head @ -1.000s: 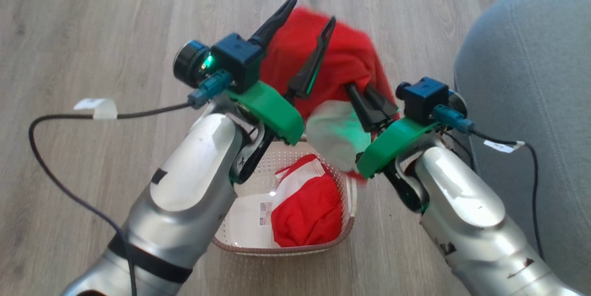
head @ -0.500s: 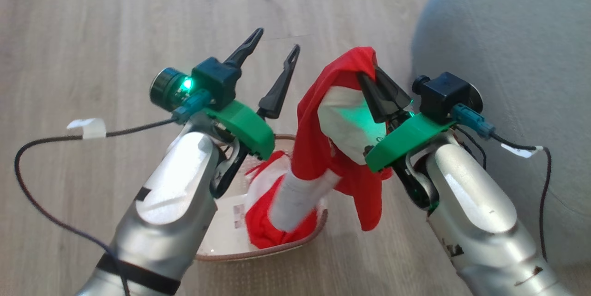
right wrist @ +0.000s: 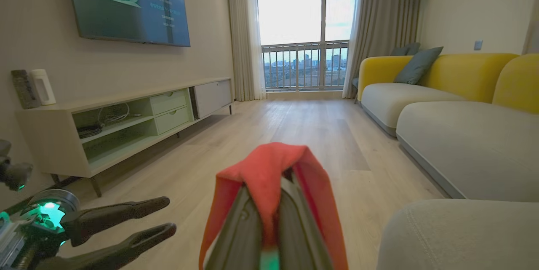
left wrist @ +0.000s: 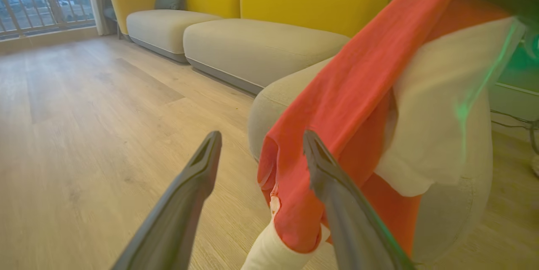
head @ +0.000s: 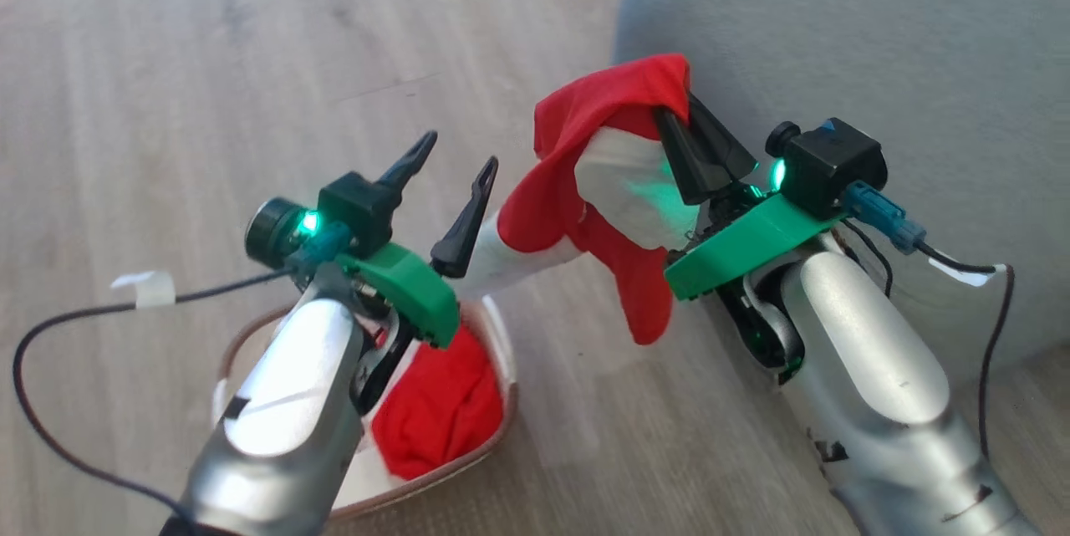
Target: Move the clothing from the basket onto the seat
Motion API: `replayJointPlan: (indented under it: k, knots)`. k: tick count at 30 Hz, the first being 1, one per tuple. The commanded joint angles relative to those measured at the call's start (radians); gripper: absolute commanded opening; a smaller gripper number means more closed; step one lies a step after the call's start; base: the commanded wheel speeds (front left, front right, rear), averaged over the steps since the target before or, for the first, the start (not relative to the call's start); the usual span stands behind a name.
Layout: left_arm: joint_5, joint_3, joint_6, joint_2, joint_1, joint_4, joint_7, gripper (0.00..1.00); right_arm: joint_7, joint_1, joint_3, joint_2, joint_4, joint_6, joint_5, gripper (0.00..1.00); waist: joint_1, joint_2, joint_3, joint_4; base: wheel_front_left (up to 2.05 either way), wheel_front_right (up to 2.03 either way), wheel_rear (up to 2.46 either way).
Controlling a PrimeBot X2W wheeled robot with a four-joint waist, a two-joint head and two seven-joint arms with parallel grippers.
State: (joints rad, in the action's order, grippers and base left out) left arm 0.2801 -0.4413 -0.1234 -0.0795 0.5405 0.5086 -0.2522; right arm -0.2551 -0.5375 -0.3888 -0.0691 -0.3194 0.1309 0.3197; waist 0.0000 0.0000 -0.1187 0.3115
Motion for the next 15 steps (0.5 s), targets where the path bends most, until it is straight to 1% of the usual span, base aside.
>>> replayJointPlan:
  k: [1, 4, 6, 12, 15]
  knots:
    - [-0.005, 0.042, -0.004, -0.024, 0.017, -0.034, -0.01, 1.0, -0.007, 0.001, -0.006, 0.019, 0.049, 0.0, 0.008, 0.0, 0.0, 0.0, 0.006, 0.058, 0.0, 0.0, 0.0]
    - [-0.003, 0.047, -0.006, -0.027, -0.003, -0.046, -0.01, 1.0, -0.007, 0.008, -0.001, 0.019, 0.062, 0.0, 0.01, 0.0, 0.0, 0.0, 0.013, 0.104, 0.0, 0.0, 0.0]
    - [-0.003, 0.046, -0.006, -0.027, -0.009, -0.049, -0.01, 1.0, -0.007, 0.011, 0.001, 0.019, 0.064, 0.0, 0.008, 0.0, 0.0, 0.0, 0.015, 0.118, 0.0, 0.0, 0.0]
    - [0.007, 0.043, -0.007, -0.031, -0.041, -0.076, -0.01, 1.0, -0.007, 0.024, 0.006, 0.019, 0.08, 0.0, 0.012, 0.0, 0.0, 0.0, 0.031, 0.208, 0.0, 0.0, 0.0]
    - [0.016, 0.005, -0.007, -0.026, -0.028, -0.075, -0.01, 1.0, -0.007, 0.042, 0.055, 0.018, 0.112, 0.0, -0.005, 0.0, 0.0, 0.0, 0.018, 0.222, 0.0, 0.0, 0.0]
